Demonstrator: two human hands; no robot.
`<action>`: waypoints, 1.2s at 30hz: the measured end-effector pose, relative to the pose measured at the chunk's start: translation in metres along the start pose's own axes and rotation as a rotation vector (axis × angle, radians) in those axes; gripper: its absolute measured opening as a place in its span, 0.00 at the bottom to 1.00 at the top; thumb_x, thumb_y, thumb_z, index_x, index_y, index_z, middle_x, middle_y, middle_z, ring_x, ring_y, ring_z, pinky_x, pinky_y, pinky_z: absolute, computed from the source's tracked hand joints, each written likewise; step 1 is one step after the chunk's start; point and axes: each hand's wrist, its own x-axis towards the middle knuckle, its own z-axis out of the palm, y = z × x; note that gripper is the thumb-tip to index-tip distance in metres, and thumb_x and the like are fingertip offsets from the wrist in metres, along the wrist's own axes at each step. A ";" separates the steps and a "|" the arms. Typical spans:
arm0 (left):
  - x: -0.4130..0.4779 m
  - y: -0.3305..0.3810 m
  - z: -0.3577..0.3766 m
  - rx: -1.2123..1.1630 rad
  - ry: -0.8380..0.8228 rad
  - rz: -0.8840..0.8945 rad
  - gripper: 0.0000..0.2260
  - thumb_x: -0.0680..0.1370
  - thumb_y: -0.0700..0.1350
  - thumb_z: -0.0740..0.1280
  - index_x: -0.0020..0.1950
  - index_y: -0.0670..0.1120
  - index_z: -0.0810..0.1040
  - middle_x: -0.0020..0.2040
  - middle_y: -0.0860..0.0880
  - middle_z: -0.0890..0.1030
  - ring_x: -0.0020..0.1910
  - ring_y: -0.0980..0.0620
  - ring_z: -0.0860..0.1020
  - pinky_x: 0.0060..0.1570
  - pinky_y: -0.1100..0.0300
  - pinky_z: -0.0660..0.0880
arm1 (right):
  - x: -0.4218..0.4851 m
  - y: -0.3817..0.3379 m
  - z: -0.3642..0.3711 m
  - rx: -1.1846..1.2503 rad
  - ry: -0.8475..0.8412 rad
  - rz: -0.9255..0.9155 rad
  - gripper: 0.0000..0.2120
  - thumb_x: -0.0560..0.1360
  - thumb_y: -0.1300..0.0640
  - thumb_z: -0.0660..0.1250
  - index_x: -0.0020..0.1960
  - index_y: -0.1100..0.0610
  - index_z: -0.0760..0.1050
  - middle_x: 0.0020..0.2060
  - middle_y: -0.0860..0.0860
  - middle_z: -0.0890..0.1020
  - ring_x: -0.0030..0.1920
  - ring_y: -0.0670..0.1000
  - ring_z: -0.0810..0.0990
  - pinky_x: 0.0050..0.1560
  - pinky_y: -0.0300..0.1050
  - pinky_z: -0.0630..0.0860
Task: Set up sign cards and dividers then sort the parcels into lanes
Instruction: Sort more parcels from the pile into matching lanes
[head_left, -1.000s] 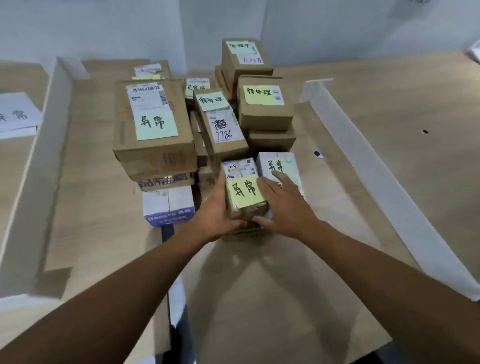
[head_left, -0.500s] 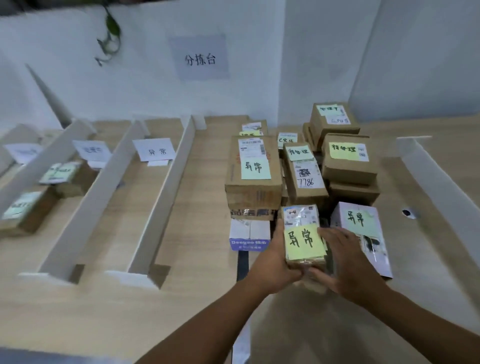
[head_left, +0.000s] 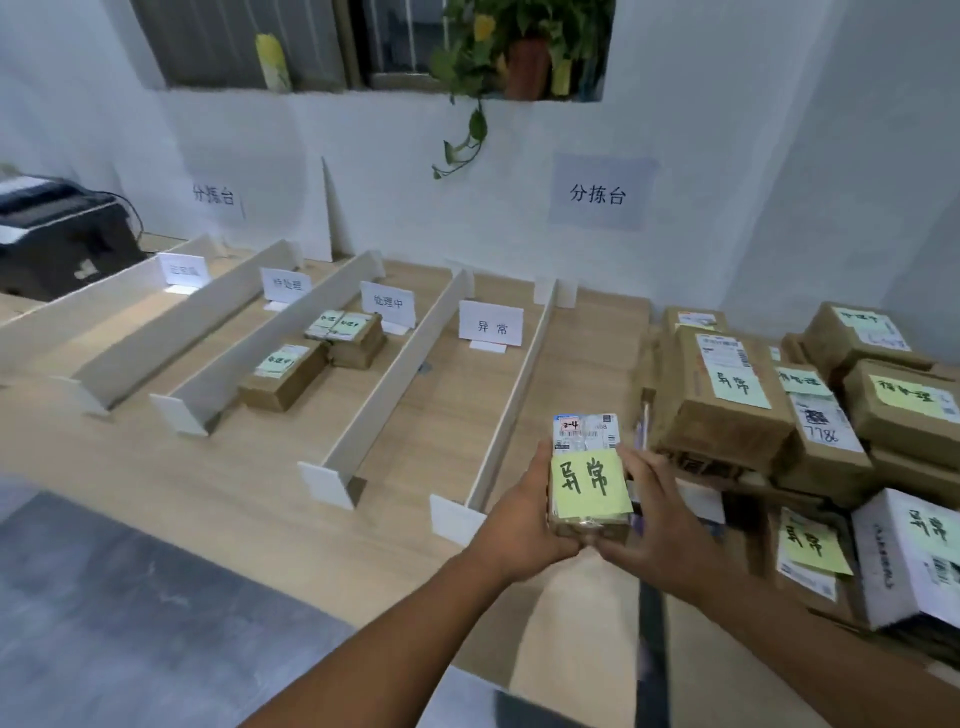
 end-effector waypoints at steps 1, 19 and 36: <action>-0.010 -0.008 -0.022 0.010 0.023 0.003 0.54 0.68 0.46 0.78 0.73 0.79 0.42 0.56 0.75 0.78 0.53 0.70 0.79 0.51 0.72 0.76 | 0.012 -0.017 0.015 0.000 -0.003 -0.024 0.50 0.65 0.46 0.81 0.78 0.57 0.59 0.68 0.39 0.60 0.71 0.31 0.60 0.67 0.24 0.63; 0.023 -0.140 -0.256 0.082 0.183 -0.108 0.53 0.69 0.42 0.79 0.79 0.68 0.47 0.64 0.59 0.81 0.56 0.59 0.82 0.53 0.61 0.79 | 0.229 -0.080 0.209 0.078 -0.125 -0.101 0.49 0.65 0.44 0.79 0.78 0.58 0.60 0.66 0.45 0.62 0.66 0.40 0.69 0.68 0.39 0.71; 0.305 -0.265 -0.301 0.333 -0.193 -0.232 0.55 0.70 0.38 0.76 0.83 0.46 0.39 0.77 0.39 0.57 0.77 0.42 0.61 0.71 0.49 0.68 | 0.426 0.083 0.284 0.092 -0.157 0.239 0.49 0.65 0.53 0.82 0.77 0.62 0.59 0.66 0.53 0.61 0.65 0.46 0.69 0.68 0.35 0.69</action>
